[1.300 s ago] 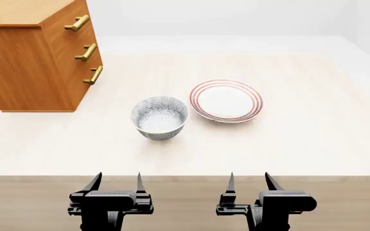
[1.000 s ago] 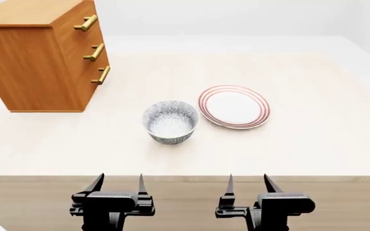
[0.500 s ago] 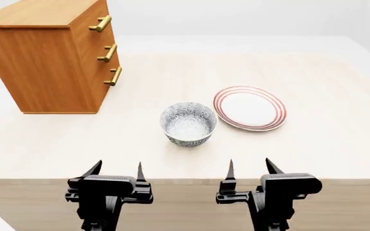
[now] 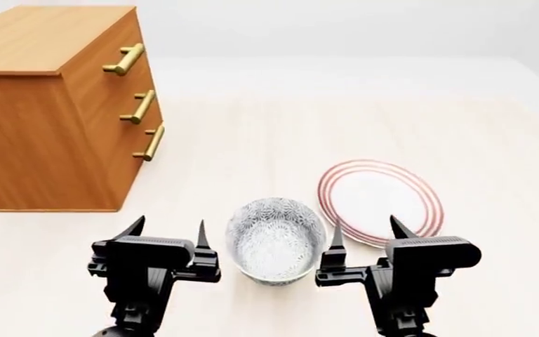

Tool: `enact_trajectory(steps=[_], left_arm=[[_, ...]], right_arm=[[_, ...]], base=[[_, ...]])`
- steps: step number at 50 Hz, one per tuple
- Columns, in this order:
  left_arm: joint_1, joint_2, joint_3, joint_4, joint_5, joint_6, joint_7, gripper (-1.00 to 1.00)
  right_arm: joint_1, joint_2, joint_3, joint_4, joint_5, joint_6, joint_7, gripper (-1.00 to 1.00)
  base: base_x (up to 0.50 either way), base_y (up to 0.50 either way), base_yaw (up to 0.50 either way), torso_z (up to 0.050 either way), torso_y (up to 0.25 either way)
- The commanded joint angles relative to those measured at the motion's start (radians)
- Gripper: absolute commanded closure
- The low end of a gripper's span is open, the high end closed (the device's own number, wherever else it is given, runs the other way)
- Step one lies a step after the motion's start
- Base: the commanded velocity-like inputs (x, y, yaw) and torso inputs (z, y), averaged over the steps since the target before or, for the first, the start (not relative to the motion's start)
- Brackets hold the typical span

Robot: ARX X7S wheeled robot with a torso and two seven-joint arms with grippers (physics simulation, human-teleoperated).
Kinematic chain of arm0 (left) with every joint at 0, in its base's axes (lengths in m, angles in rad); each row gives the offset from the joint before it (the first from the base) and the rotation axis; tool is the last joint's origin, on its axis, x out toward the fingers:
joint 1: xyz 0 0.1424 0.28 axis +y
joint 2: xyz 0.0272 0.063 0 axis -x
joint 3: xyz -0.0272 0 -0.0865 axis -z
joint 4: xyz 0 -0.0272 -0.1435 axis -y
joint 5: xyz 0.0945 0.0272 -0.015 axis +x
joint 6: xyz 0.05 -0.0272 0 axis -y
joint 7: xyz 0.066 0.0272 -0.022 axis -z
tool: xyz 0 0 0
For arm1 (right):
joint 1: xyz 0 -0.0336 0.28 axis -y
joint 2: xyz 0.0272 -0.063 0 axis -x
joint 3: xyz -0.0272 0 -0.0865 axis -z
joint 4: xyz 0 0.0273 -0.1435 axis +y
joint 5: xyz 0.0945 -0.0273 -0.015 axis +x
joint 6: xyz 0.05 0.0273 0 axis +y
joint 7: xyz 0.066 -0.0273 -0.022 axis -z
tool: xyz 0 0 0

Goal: Open the bottom drawer of the cabinet.

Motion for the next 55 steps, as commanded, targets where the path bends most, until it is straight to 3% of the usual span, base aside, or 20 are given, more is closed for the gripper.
enact_trajectory(steps=[1,24,35,39,41,46,55], left_arm=[[-0.013,-0.008,0.004,-0.009,-0.008,-0.006,-0.01,-1.0],[-0.016,-0.022,0.016,-0.028,-0.021,0.004,-0.027,-1.0],[-0.016,-0.027,0.019,-0.032,-0.03,0.006,-0.033,-1.0],[-0.034,-0.029,0.007,-0.02,-0.08,-0.062,-0.017,-1.0],[-0.065,-0.049,0.05,-0.031,-0.034,-0.135,-0.032,-1.0],[-0.11,-0.103,0.152,-0.035,0.118,-0.118,-0.076,-1.0],[-0.27,-0.131,0.238,-0.171,0.188,-0.208,-0.043,-1.0]], right_arm=[[0.006,0.011,-0.012,-0.006,0.007,0.012,0.01,-1.0],[0.017,0.022,-0.026,0.005,0.028,0.014,0.025,-1.0],[0.017,0.031,-0.039,0.013,0.026,0.0,0.031,-1.0],[0.02,0.035,-0.044,0.005,0.027,0.013,0.035,-1.0],[0.022,0.035,-0.046,0.019,0.024,0.009,0.038,-1.0],[0.021,0.037,-0.05,0.016,0.027,0.014,0.043,-1.0],[0.018,0.043,-0.056,0.022,0.03,0.008,0.048,-1.0]], base=[[0.5,0.0,0.0,0.0,0.0],[0.5,0.0,0.0,0.0,0.001],[0.0,0.0,0.0,0.0,0.0],[0.0,0.0,0.0,0.0,0.0],[0.0,0.0,0.0,0.0,0.0],[0.0,0.0,0.0,0.0,0.0],[0.0,0.0,0.0,0.0,0.0]])
